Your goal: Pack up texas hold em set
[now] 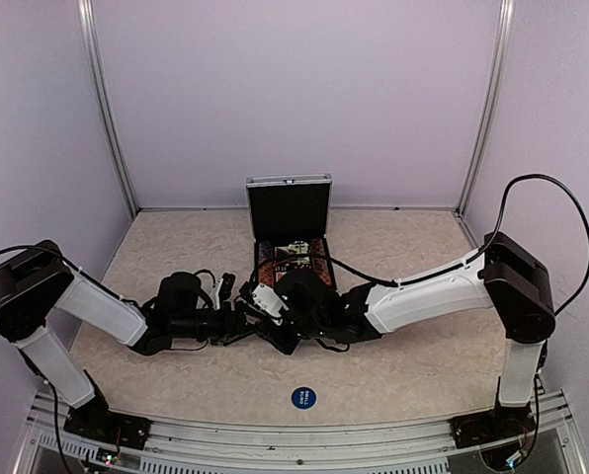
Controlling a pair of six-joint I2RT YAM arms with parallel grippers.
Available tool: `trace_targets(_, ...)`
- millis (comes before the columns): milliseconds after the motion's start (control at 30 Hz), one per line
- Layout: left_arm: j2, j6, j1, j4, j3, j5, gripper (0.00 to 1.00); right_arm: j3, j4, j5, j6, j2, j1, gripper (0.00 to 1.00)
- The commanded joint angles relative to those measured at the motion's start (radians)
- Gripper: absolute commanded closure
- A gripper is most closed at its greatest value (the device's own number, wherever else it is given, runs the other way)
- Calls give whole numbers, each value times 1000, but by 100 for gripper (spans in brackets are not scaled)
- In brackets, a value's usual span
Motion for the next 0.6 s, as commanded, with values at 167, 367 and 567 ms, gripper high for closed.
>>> trace_targets(167,39,-40,-10,92,-20,33,68,-13,52,9,-2,-51,22,57)
trace_targets(367,65,-66,-13,142,-21,33,100,-23,60,10,1,-64,24,57)
trace_targets(567,43,-45,-13,129,-11,23,100,-37,54,28,4,-87,23,48)
